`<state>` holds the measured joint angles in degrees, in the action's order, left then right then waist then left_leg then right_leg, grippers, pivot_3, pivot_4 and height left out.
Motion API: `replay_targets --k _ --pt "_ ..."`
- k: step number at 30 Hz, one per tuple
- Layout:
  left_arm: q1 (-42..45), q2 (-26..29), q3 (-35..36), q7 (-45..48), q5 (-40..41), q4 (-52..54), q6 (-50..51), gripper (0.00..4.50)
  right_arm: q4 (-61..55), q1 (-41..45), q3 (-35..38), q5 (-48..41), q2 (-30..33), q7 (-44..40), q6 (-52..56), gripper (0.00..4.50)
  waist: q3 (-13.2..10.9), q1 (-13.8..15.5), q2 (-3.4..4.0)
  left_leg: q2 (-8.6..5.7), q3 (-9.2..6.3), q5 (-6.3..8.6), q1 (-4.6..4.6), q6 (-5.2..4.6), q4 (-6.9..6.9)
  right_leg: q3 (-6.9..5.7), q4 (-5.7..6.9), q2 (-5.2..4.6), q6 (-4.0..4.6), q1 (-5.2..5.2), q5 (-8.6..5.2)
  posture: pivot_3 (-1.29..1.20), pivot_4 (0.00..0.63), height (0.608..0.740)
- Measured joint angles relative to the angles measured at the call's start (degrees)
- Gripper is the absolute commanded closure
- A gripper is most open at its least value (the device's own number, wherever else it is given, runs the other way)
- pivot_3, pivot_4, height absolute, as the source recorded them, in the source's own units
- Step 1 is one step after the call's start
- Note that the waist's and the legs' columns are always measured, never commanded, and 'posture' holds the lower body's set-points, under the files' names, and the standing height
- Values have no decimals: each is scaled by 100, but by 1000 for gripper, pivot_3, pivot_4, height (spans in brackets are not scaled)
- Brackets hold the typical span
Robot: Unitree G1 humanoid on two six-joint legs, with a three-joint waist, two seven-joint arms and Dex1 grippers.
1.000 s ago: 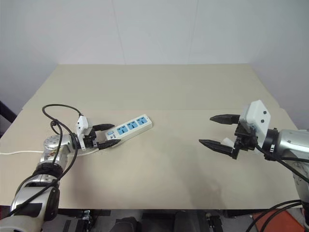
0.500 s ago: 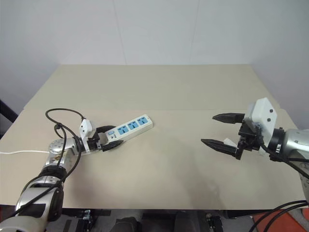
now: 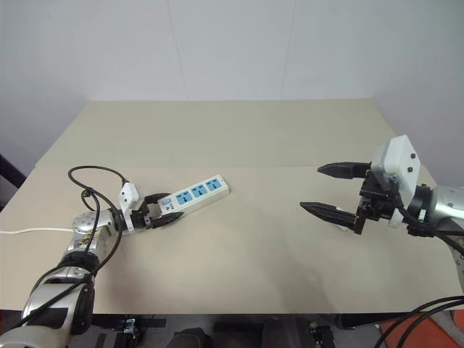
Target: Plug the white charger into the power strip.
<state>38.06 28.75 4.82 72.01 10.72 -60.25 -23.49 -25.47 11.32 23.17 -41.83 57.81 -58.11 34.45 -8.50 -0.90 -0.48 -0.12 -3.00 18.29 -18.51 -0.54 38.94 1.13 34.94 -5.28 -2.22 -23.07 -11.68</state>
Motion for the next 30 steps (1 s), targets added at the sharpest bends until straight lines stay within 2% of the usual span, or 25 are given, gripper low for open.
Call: replay_targets --k 4,11,17,22,30 --pt "56 -28 -88 197 -20 92 81 1207 19 40 0 3 17 81 22 0 -1 11 -1 0 0 0 -1 0 0 0 0 0 0 0 0 0 150 740" --pt "295 -412 -533 1021 -38 626 356 1207 308 400 -50 9 191 339 410 0 -2 87 -3 -1 -9 -1 -49 1 8 -15 -4 -2 1 -27 1 0 150 740" --pt "515 -665 -920 1317 -238 831 462 1207 459 657 -305 59 404 569 823 0 -2 92 -4 -2 -12 -1 -57 1 12 -18 -6 -4 0 -29 1 0 150 740" --pt "620 -1076 -1234 1070 -541 729 201 1207 722 1183 -915 258 790 969 1716 0 -3 110 -5 -3 -17 -1 -64 0 17 -24 -9 -5 1 -31 1 0 150 740" --pt "625 -1134 -1373 936 -651 662 -8 1207 1653 2692 -2164 589 926 1375 3441 0 -1 93 -2 -2 -22 0 -67 -1 16 -27 -10 -6 1 -35 0 0 150 740"
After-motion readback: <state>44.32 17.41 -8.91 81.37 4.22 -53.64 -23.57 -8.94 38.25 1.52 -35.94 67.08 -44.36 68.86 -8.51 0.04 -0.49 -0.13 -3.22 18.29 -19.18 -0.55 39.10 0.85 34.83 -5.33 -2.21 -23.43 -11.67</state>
